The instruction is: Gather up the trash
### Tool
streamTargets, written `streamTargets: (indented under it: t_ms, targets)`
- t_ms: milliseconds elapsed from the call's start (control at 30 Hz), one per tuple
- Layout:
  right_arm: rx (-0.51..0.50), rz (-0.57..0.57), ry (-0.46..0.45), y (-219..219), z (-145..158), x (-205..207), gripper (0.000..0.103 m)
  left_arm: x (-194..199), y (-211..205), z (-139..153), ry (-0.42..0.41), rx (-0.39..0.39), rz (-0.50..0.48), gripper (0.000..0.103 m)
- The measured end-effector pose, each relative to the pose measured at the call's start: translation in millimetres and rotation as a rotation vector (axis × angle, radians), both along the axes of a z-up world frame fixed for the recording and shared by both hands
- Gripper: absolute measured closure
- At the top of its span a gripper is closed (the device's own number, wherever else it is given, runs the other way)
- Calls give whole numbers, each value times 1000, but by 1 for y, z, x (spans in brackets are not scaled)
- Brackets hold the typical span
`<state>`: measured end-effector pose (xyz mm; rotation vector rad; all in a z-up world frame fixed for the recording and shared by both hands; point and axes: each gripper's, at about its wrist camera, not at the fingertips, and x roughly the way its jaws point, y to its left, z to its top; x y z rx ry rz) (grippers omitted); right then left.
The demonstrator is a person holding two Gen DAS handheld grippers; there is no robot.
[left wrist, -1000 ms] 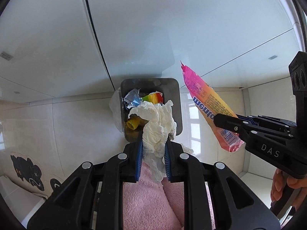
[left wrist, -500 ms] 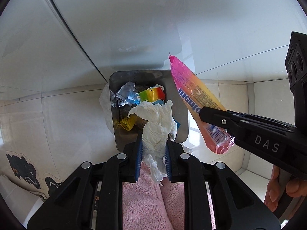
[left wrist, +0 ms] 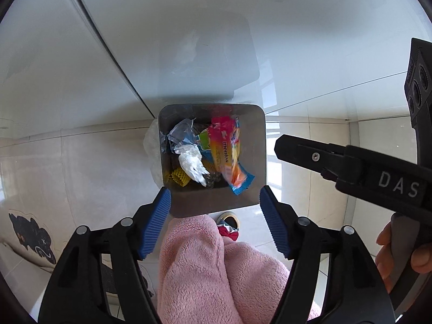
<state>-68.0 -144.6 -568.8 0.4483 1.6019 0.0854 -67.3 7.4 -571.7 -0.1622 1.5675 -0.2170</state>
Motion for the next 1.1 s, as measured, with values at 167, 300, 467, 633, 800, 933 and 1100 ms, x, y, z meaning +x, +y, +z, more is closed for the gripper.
streamTargets:
  t_ms: [167,300,467,633,800,933,1100]
  targets:
    - [7,-17,-21,-5,12,-8,24,-6,3,22,-29,25,5,13]
    - [-11,-10,-67,-8,39,-14,4,-13,8,52,-68,39,15,8]
    - [-50,36,-140,-8,89,-23,3,-22,17,104,-128,19,57,8]
    - [-102,79,-254,-12,160,-35,3,-31,23,168,-224,10,85,8]
    - [-158,139,-355,-15,228,-45,3,-37,30,237,-335,54,129,8]
    - [-240,187,-444,-19,285,-47,3,-39,35,297,-421,38,149,8]
    - [-364,187,-497,-24,346,-54,3,-48,30,367,-535,63,132,8]
